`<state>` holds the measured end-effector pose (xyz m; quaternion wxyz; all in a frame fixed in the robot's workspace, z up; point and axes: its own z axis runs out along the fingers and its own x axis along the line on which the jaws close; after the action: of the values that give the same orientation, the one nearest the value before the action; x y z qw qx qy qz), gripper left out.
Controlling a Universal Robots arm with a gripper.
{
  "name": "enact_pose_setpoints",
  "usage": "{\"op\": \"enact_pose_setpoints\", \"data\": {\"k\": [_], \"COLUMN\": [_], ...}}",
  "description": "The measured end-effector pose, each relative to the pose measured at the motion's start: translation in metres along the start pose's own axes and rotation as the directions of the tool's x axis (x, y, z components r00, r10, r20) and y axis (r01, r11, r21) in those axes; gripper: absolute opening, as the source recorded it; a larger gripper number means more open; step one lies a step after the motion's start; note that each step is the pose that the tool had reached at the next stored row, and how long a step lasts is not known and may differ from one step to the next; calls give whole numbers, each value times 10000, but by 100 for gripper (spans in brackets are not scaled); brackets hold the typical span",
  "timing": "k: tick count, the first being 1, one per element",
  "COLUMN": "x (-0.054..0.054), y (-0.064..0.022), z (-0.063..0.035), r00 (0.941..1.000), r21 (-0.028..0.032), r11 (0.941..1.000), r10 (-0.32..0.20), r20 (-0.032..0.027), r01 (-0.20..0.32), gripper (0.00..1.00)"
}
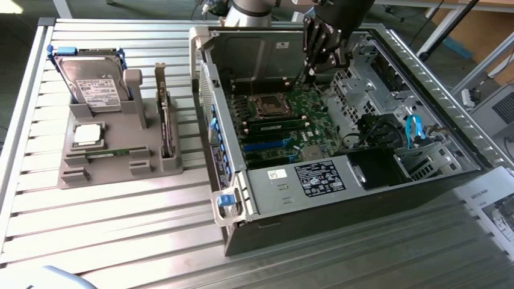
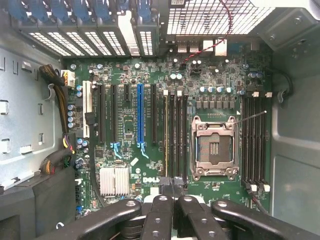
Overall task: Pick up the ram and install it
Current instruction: 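Press down the ram until it locks into place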
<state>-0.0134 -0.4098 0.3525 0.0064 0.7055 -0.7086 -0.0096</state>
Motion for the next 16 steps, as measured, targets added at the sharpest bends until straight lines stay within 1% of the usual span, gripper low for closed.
{"op": "enact_pose_setpoints", "data": {"k": [4,7,12,13,16], "x": [0,0,0,-1,-1], "y": [-1,-25,-114,-152,-201], "z": [0,-1,-3,-3,-5], "r00": [10000,10000,10000,10000,10000], "r21": [0,0,-1,-1,-1], "r11": [10000,10000,10000,10000,10000], "r10": [0,0,0,0,0], "r20": [0,-3,-3,-3,-5], "r01": [0,0,0,0,0], "gripper": [10,10,10,10,10]}}
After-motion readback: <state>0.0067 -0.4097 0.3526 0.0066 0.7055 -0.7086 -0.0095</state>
